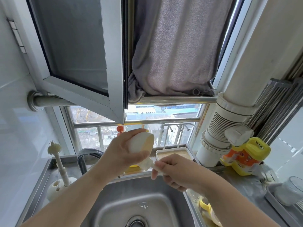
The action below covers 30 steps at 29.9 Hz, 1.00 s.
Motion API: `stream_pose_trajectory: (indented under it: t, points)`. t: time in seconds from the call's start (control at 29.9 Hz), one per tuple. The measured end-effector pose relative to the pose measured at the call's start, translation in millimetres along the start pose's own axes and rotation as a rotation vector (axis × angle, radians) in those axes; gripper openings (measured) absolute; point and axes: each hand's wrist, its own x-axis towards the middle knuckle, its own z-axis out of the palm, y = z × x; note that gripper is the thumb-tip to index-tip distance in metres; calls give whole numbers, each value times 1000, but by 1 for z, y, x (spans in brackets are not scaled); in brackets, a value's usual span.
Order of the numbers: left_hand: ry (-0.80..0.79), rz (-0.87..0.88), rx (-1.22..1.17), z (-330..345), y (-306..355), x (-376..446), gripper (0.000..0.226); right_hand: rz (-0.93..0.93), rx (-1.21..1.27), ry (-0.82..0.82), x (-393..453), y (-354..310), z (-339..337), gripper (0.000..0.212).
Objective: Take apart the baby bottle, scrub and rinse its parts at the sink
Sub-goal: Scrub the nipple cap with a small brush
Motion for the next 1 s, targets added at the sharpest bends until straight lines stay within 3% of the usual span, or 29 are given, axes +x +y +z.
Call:
stream_pose_trajectory:
  t: [0.1,0.2,0.37,0.43,0.53,0.67,0.74,0.8,0.84,0.9,1.0]
  points:
    - [-24,45,24,2,-8,-4,74,26,320,-4,-2,-3,-3,41]
    - [-78,64,102,3,-9,-4,92,21,360,28,2,-5,4,39]
    - [-148,-28,-79,2,6,-4,80,-30,38,149,7,-2,7,38]
    - [-182,-124,-213,1,15,-1,66,-86,-148,208,5,-3,5,37]
    - [-99,-228,-357,2,23,6,41,-139,-225,230,3,-2,3,35]
    - [-89,-297,-320,4,24,10,49,-219,-349,297,-3,-4,5,34]
    - [-110,-325,-267,4,22,9,51,-242,-598,366,-6,-5,4,28]
    - [-136,-355,-234,5,20,8,56,-315,-1083,575,-5,-2,-3,8]
    - [-150,-364,-238,4,20,8,52,-347,-1212,704,-4,0,-7,17]
    - [-179,-352,-251,2,23,9,47,-412,-1264,814,-2,0,-11,25]
    - [-127,-255,-229,3,28,11,54,-347,-1028,658,3,-2,-6,15]
